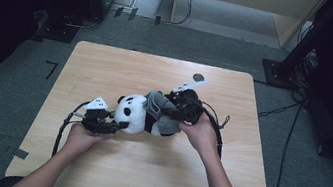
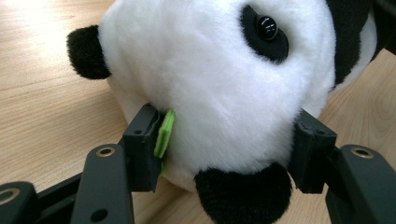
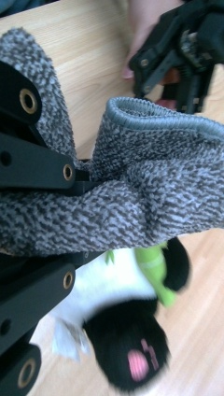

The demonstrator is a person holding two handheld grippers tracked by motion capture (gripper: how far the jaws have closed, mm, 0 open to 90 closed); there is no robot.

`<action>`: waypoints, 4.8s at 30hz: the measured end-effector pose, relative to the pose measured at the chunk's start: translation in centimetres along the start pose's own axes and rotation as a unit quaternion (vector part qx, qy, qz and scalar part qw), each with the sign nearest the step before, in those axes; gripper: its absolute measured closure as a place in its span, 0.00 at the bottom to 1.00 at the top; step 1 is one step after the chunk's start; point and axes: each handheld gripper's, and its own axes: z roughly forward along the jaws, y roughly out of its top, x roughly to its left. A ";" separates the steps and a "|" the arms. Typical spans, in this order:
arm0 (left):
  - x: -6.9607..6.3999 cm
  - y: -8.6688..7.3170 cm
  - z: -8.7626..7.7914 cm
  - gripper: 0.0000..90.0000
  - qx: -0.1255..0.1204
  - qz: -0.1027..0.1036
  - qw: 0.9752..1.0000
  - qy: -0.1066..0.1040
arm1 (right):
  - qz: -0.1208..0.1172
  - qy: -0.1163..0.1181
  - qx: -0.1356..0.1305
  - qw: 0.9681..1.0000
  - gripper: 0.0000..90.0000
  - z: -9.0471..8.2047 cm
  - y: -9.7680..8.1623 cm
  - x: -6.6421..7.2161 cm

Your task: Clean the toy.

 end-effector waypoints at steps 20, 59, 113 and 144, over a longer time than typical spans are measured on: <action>0.2 0.0 0.0 0.42 0.006 0.010 1.000 -0.003 | 0.025 0.017 -0.068 0.997 0.87 -0.5 -0.7 -5.1; 0.2 0.5 0.1 0.40 0.022 0.009 1.000 -0.003 | 0.058 0.048 -0.112 0.991 0.86 2.4 -6.4 -7.7; 0.5 0.5 0.2 0.40 0.022 -0.003 1.000 -0.007 | 0.010 0.033 -0.136 0.990 0.85 3.2 -4.4 -5.6; 1.1 1.4 0.2 0.40 0.031 -0.028 0.999 -0.017 | 0.113 -0.009 -0.074 0.991 0.86 0.5 -9.1 -10.0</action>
